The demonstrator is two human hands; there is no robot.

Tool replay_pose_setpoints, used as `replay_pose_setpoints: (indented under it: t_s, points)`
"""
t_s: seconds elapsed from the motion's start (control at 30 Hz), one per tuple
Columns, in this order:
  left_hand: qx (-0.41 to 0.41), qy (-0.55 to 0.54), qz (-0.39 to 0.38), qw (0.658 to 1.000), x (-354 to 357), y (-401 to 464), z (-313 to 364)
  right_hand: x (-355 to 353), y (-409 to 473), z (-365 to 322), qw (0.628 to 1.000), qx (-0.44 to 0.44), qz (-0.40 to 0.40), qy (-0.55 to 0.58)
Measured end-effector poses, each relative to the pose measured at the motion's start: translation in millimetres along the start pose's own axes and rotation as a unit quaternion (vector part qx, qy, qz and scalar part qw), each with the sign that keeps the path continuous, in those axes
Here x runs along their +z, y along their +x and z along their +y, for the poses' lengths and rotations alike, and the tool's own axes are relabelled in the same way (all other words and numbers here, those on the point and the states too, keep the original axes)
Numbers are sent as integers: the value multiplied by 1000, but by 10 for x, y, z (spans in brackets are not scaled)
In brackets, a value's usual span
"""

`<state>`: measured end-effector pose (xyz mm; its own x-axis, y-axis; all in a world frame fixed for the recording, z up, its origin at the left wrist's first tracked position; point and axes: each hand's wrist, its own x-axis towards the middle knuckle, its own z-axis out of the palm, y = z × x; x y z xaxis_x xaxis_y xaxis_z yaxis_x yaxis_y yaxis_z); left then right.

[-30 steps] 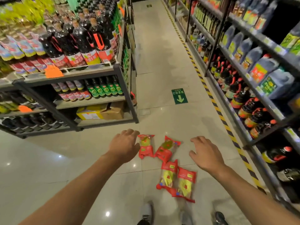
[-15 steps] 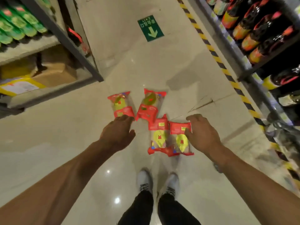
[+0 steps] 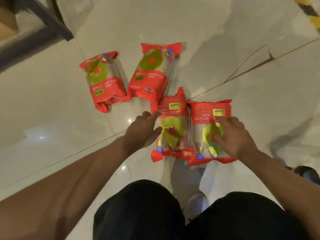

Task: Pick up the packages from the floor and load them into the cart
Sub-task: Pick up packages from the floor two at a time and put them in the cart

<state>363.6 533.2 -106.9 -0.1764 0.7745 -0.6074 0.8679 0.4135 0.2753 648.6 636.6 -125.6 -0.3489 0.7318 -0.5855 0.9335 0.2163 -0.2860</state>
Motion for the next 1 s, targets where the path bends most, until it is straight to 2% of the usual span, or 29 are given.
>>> replay_pose_setpoints:
  t_s: [0.07,0.17,0.23,0.47,0.63,0.8,1.0]
  points:
    - [-19,-29,-31,999,355,245,-71,269,214,222,999,32,-13,39]
    - [-57,-168,-91,980,767,447,-146,647,418,439,991,63,-29,115]
    - [-44,-228,-63,971,933,507,-192,798,484,532,991,54,-5,123]
    - [-11,-267,66,961,1294,564,-216,753,455,540,969,22,4,247]
    - [36,-362,100,926,1332,606,-326,802,383,556,949,-3,5,315]
    - [64,-407,64,909,1339,724,-515,957,370,480,908,-7,3,418]
    - [78,-379,94,917,1323,728,-506,1138,360,383,918,-8,84,388]
